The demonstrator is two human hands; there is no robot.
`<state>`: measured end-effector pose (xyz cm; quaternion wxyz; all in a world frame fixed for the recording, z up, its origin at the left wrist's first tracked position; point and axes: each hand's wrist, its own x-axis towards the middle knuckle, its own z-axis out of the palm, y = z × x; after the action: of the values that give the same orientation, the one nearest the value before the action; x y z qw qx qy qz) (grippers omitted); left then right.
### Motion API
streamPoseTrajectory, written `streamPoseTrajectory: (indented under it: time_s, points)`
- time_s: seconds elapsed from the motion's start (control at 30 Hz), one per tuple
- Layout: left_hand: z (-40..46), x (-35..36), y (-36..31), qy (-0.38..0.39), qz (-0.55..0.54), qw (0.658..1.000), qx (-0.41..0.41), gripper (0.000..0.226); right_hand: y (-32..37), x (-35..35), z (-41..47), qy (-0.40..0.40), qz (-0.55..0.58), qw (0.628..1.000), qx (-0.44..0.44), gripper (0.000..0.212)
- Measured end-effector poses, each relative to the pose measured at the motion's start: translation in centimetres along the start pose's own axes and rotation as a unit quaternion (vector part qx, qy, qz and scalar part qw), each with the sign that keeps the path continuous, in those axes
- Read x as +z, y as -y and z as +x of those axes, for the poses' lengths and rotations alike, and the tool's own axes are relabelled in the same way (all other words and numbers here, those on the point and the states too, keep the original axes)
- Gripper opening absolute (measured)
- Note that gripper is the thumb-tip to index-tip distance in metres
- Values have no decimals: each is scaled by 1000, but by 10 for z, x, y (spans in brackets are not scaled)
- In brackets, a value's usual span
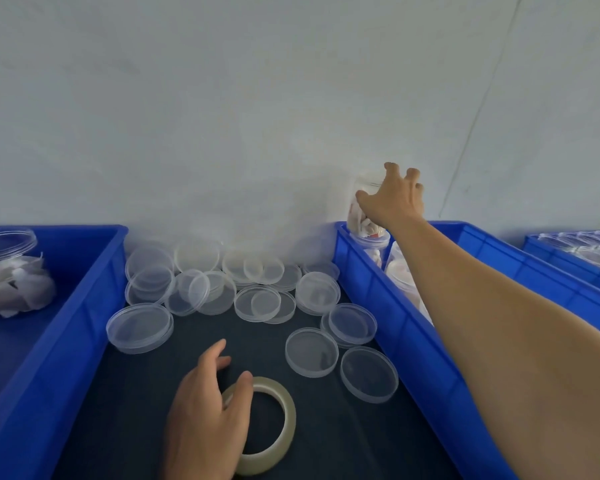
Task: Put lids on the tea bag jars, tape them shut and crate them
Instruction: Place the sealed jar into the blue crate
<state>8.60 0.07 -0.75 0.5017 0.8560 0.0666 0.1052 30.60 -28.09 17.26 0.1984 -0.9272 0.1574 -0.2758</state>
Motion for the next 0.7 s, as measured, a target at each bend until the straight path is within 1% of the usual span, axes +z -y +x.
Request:
streamPoseTrajectory:
  time_s: [0.07,0.13,0.2,0.27,0.3,0.37,0.43,0.5,0.57,0.63,0.7]
  points:
    - [0,0,2,2,0,1000,8,56,10,-6,-12,-34,-19,999,-14,71]
    - [-1,-1,3,6,-2,1000,13,56,25,-11,-29,-66,-19,996,-49,68]
    - [-3,-4,3,8,-15,1000,15,55,44,-14,-51,-88,-9,990,-111,63]
    - [-6,-9,1,-3,-42,999,17,52,64,-14,-78,-77,12,978,-194,52]
    - [-6,-12,0,-19,-58,998,21,50,75,-13,-94,-56,28,970,-234,42]
    - [-7,-18,-1,-52,-89,994,32,44,97,-9,-131,24,49,959,-279,26]
    - [-8,-26,0,-88,-125,987,45,36,115,1,-174,106,35,945,-308,20]
    - [-7,-34,3,-126,-161,977,57,29,126,17,-217,156,27,928,-337,16]
    - [-6,-45,7,-171,-195,964,56,26,133,34,-256,222,70,917,-324,14]
    - [-2,-56,11,-219,-227,948,37,25,142,51,-286,284,144,904,-287,17]
    - [3,-62,18,-247,-250,936,-1,26,148,66,-304,310,200,896,-245,19]
